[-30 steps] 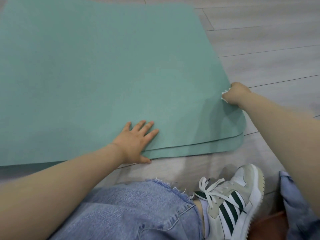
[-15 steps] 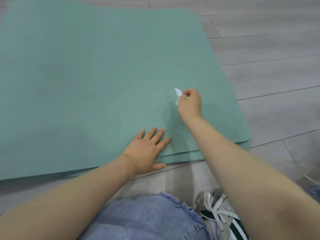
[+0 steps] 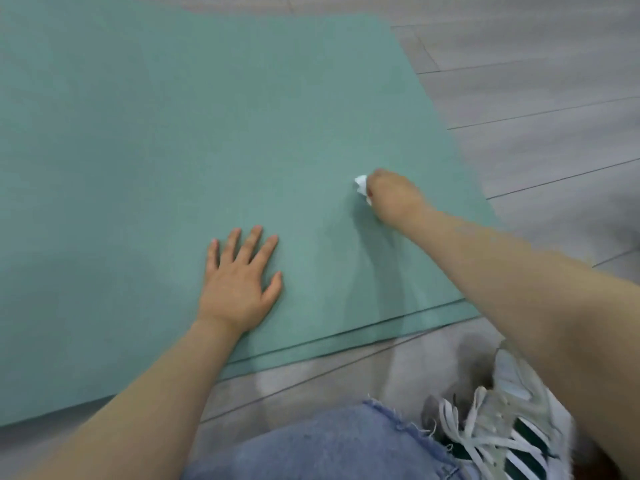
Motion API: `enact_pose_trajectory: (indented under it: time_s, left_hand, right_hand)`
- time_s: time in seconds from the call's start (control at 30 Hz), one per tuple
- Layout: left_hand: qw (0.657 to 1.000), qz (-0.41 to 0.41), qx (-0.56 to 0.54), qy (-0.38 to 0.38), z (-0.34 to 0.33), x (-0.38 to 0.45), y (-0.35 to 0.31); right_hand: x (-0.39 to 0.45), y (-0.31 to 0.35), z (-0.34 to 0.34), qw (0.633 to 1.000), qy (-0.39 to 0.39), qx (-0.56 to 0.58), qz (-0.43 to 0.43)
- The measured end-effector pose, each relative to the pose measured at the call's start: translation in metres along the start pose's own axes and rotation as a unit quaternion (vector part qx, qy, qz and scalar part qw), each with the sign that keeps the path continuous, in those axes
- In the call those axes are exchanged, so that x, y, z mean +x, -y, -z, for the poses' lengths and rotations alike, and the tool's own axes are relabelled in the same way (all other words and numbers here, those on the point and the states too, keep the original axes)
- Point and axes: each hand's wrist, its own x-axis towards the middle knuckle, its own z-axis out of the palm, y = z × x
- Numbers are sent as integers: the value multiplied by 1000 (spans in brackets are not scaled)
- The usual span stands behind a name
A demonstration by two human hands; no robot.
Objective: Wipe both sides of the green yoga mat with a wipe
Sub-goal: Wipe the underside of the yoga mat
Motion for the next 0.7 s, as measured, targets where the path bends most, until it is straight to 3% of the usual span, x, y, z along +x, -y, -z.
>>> enact_pose_trajectory:
  time_s: [0.07, 0.1, 0.13, 0.2, 0.33, 0.43, 0.5, 0.63, 0.7]
  left_hand:
    - [1000, 0, -2, -10, -2, -1, 2]
    - [1000, 2, -2, -18, -4, -2, 1]
    - [1000, 5, -4, -21, -4, -2, 1]
    - [1000, 5, -12, -25, -3, 1, 1]
    - [996, -44, -73, -33, 14, 22, 35]
    - [995, -89, -36, -21, 9, 26, 63]
    - [998, -64, -23, -13, 5, 28, 65]
    - [998, -50, -23, -5, 7, 28, 62]
    - [999, -44, -27, -14, 7, 27, 62]
  right_hand:
    - [8, -55, -3, 973, -60, 18, -223]
    - [9, -64, -7, 949, -76, 54, -301]
    - [11, -59, -12, 939, -94, 87, -320]
    - [8, -15, -18, 952, -108, 147, -246]
    - [-29, 87, -25, 974, -76, 215, 11]
    - [-53, 101, -30, 965, -24, 236, 113]
    - [-53, 87, -28, 964, -27, 253, 77]
    - [-50, 75, -35, 951, -71, 285, -93]
    - [-47, 86, -40, 955, -73, 263, -119]
